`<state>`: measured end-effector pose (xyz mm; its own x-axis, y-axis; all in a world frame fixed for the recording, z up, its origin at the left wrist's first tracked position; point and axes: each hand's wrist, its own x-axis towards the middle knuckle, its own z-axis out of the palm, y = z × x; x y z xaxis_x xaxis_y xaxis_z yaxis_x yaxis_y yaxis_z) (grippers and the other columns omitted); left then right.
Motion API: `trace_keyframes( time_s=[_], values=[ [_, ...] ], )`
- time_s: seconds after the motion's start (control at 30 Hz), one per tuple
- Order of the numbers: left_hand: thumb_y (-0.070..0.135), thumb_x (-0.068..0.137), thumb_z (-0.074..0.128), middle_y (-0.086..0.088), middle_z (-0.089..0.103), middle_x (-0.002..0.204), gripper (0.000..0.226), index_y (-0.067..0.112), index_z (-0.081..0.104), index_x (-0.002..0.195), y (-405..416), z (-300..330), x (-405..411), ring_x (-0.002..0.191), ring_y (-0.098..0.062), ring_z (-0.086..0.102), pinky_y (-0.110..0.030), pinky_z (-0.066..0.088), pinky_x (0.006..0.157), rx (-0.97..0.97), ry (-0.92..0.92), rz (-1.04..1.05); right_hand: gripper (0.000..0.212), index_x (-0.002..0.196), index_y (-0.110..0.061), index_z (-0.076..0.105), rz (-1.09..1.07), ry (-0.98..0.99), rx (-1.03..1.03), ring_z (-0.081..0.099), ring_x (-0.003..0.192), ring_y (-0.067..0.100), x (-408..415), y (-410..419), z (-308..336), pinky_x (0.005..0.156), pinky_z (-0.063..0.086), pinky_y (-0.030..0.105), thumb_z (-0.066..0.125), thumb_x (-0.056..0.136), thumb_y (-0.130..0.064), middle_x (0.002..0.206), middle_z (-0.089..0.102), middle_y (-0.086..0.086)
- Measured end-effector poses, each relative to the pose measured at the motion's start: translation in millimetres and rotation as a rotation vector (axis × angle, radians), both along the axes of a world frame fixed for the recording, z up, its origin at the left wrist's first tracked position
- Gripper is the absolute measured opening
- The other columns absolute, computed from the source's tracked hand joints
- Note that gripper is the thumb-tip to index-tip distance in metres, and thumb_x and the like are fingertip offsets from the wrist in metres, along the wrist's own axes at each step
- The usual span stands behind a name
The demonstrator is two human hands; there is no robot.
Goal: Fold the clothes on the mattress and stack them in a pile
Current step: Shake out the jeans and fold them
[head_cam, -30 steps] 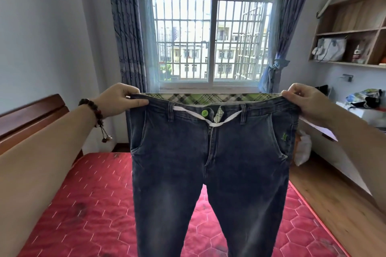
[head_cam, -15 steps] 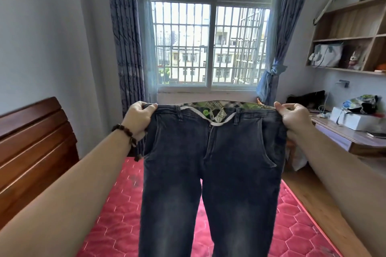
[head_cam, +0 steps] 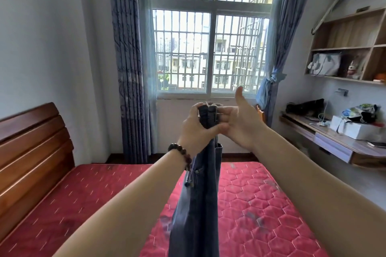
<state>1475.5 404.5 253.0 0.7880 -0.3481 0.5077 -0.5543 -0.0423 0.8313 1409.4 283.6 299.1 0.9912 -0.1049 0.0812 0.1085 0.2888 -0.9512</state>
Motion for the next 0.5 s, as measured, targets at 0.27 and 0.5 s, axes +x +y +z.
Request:
trace_keyframes(
  time_s=[0.27,0.5],
  values=[
    [-0.002,0.084,0.066,-0.016,0.071,0.093,0.016,0.005,0.067,0.099,41,29,30,0.081,-0.03,0.068,-0.037,0.059,0.073,-0.372,0.307,-0.252,0.067,0.138,-0.013,0.046,-0.644,-0.122,-0.607,0.052,0.124,0.023,5,-58,-19,0.101,0.046,0.038,0.074,0.081,-0.036,0.136,0.053,0.007],
    [0.016,0.073,0.074,-0.011,0.074,0.093,0.029,0.01,0.067,0.101,76,23,41,0.078,-0.023,0.071,-0.034,0.059,0.065,-0.403,0.506,-0.342,0.016,0.084,-0.009,0.076,-0.254,-0.238,-0.205,0.071,0.082,0.025,19,-39,-24,0.068,0.057,0.028,0.075,0.069,-0.006,0.094,0.075,0.011]
  ],
)
